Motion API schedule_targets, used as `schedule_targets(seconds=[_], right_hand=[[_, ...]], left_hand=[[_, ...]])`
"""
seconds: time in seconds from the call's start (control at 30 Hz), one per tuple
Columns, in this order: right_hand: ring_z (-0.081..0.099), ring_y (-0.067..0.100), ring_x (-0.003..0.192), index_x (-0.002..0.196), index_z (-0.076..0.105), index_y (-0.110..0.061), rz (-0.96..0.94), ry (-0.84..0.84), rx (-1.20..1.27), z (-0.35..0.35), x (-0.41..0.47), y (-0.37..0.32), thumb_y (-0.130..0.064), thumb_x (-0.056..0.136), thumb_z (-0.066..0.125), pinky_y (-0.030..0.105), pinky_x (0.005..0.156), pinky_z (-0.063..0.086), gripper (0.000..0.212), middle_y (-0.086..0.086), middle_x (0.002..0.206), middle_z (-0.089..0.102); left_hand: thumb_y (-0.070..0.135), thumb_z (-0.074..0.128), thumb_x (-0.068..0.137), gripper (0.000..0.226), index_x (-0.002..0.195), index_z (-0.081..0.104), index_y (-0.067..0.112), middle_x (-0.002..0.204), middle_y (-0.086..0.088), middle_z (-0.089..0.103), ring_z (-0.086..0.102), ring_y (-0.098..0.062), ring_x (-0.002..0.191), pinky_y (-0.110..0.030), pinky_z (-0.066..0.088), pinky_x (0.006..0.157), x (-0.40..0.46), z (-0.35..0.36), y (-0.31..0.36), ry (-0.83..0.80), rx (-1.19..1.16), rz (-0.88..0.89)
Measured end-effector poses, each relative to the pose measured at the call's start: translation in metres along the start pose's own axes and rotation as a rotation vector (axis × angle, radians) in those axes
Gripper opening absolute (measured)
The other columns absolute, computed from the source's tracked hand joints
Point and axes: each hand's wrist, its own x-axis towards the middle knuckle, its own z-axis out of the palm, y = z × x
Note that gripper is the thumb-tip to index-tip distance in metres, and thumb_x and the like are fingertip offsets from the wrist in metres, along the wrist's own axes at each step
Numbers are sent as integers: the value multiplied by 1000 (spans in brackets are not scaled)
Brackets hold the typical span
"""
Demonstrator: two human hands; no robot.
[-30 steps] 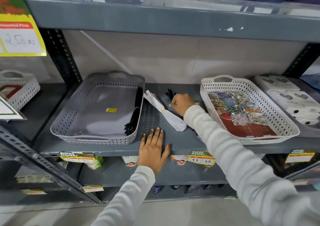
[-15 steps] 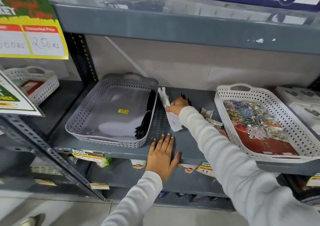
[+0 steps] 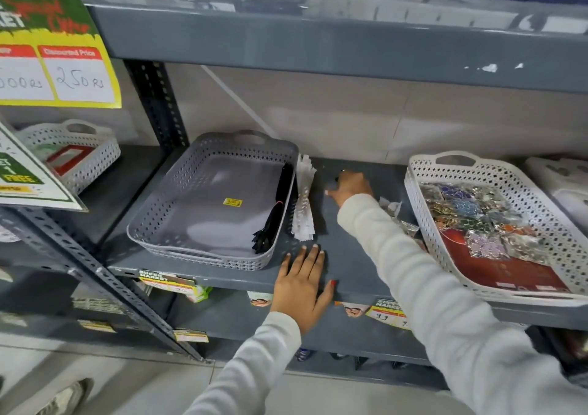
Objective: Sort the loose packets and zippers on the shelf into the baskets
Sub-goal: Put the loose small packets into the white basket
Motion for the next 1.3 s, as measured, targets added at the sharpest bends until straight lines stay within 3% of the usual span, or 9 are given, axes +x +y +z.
schedule_targets(seconds=[0.23, 0.37, 0.5, 0.67, 0.9, 1.03, 1.13, 1.2, 1.3], right_hand=[[57, 33, 120, 120, 57, -4, 87, -148, -280, -15, -8, 43, -22, 79, 73, 36, 95, 49, 47, 17, 130, 59], [61, 34, 114, 116, 57, -4, 68, -146, -206, -9, -7, 43, -14, 82, 65, 37, 93, 51, 36, 17, 126, 61], [58, 35, 117, 124, 52, -4, 96, -160, 10, -15, 2, 26, -22, 83, 66, 37, 95, 49, 46, 16, 130, 58], [55, 33, 122, 129, 51, -4, 73, -129, 217, -15, 19, -9, -28, 84, 66, 33, 97, 47, 53, 16, 136, 55], [54, 31, 124, 131, 51, -5, 57, -240, 320, 22, 26, -22, -28, 84, 67, 35, 104, 45, 54, 12, 136, 56], [67, 30, 91, 105, 63, -7, 13, -271, 392, 22, 33, -1, -33, 83, 67, 40, 92, 54, 34, 7, 91, 63], [50, 13, 53, 82, 68, -12, -42, -150, 256, -4, 31, 23, -16, 85, 66, 31, 79, 50, 5, 4, 69, 61], [60, 18, 65, 95, 72, -1, -49, -108, 128, -28, 26, 41, -3, 84, 61, 32, 92, 51, 16, 11, 86, 68], [62, 29, 111, 109, 67, 3, -15, -119, -51, -66, -1, 56, 1, 88, 51, 32, 102, 45, 27, 15, 115, 68]], left_hand=[[48, 33, 85, 58, 125, 60, 15, 132, -1, 59, 58, -20, 117, -41, 38, 102, 0, 2, 2, -11, 25, -20], [46, 34, 86, 58, 125, 59, 12, 132, -4, 59, 58, -22, 117, -39, 27, 100, -1, 3, 3, 12, 24, -15], [47, 18, 95, 61, 126, 58, 13, 132, -3, 58, 57, -21, 118, -40, 37, 104, -2, 0, 3, -4, 16, -23], [46, 32, 87, 57, 128, 57, 13, 133, -3, 57, 57, -21, 119, -38, 25, 101, 0, 3, 1, -19, 22, -9], [50, 1, 95, 73, 127, 56, 15, 131, 0, 59, 57, -20, 118, -38, 25, 102, 0, -4, 1, -65, 0, -32], [47, 20, 93, 59, 126, 58, 15, 131, 0, 59, 58, -19, 117, -39, 37, 105, 1, 2, 0, 5, 23, -13], [46, 32, 86, 59, 126, 58, 12, 132, -4, 58, 58, -23, 117, -38, 27, 101, 2, 5, -1, 34, 13, 12], [46, 32, 86, 59, 126, 58, 12, 132, -4, 58, 57, -24, 118, -38, 26, 101, 2, 5, 0, 47, 18, 12], [47, 30, 86, 59, 126, 58, 13, 132, -3, 58, 57, -22, 118, -40, 34, 104, 1, 4, 0, 49, 33, 3]])
